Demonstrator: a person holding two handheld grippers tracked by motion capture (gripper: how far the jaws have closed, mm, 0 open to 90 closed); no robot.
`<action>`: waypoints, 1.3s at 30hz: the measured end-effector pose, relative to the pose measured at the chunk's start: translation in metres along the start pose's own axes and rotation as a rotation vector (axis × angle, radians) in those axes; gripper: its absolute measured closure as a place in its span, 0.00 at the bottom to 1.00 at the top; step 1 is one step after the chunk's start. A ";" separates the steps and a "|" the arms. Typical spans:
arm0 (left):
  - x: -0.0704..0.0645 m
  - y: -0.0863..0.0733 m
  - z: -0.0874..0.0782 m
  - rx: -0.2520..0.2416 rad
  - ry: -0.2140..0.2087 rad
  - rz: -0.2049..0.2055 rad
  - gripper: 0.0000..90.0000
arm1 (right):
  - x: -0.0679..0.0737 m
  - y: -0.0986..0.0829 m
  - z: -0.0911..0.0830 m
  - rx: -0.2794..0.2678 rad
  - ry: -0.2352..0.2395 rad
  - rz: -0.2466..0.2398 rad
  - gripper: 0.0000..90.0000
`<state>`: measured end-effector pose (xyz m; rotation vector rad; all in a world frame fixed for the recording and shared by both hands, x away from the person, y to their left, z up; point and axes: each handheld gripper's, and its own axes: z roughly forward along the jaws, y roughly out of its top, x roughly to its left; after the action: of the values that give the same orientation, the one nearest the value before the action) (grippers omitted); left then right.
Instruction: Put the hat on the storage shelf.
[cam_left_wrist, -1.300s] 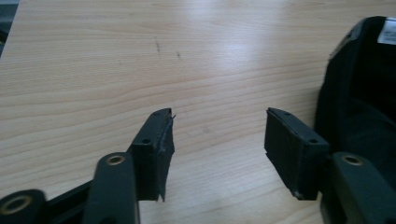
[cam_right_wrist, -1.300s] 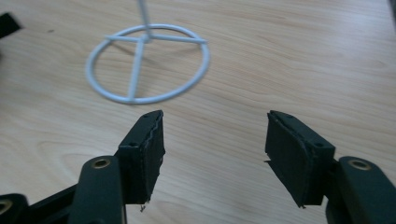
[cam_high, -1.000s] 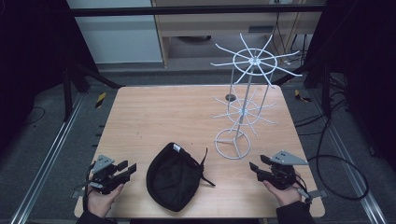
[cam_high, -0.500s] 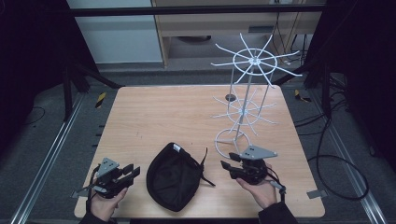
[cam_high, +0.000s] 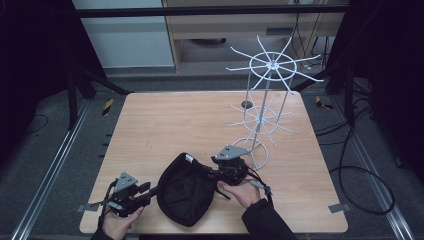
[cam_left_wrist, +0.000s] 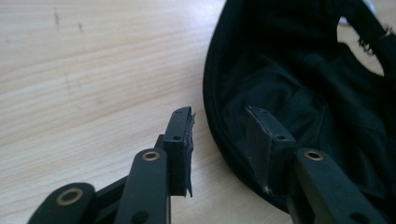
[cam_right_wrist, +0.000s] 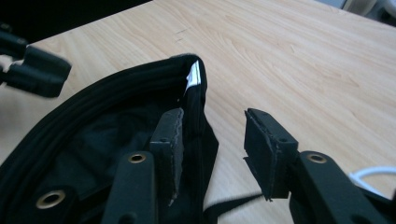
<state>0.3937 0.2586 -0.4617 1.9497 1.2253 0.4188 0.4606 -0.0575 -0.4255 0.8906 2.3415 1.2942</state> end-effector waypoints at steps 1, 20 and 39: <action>0.000 0.000 0.000 0.000 0.000 0.000 0.69 | 0.000 0.000 0.000 0.000 0.000 0.000 0.64; 0.004 -0.001 0.027 0.109 -0.027 -0.036 0.82 | 0.006 0.001 0.057 0.121 0.004 -0.008 0.80; 0.020 0.024 0.043 -0.016 -0.004 -0.041 0.85 | 0.000 0.014 0.033 -0.003 -0.055 0.007 0.93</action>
<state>0.4452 0.2512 -0.4738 1.9077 1.2536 0.4018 0.4834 -0.0306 -0.4313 0.9227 2.2954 1.2601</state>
